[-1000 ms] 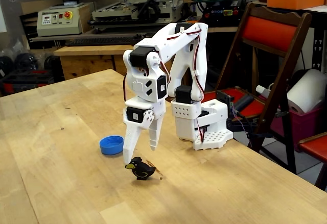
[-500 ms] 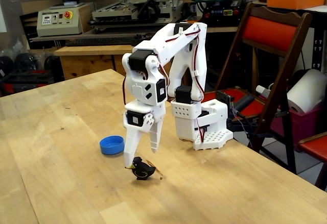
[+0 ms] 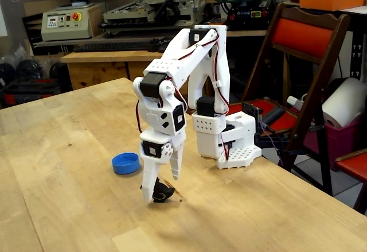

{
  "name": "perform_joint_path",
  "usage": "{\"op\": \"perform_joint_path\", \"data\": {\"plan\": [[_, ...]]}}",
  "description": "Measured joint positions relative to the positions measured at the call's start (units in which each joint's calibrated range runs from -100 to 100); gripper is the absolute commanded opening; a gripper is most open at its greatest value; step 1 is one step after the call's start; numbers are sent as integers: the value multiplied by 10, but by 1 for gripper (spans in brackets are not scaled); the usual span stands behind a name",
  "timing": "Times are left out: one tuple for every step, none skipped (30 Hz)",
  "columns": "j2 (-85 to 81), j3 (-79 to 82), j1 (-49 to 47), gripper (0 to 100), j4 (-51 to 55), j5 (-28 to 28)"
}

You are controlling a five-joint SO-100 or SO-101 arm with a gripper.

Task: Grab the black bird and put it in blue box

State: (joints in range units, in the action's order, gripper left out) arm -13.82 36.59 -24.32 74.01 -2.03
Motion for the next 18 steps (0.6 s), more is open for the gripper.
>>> {"op": "perform_joint_path", "data": {"plan": [[0,0,0,38,0,0],[0,0,0,38,0,0],[0,0,0,38,0,0],[0,0,0,38,0,0],[0,0,0,38,0,0],[0,0,0,38,0,0],[0,0,0,38,0,0],[0,0,0,38,0,0],[0,0,0,38,0,0],[0,0,0,38,0,0],[0,0,0,38,0,0],[0,0,0,38,0,-1],[0,0,0,38,0,-1],[0,0,0,38,0,-1],[0,0,0,38,0,-1],[0,0,0,38,3,-1],[0,0,0,38,9,-1],[0,0,0,38,14,-1]]}}
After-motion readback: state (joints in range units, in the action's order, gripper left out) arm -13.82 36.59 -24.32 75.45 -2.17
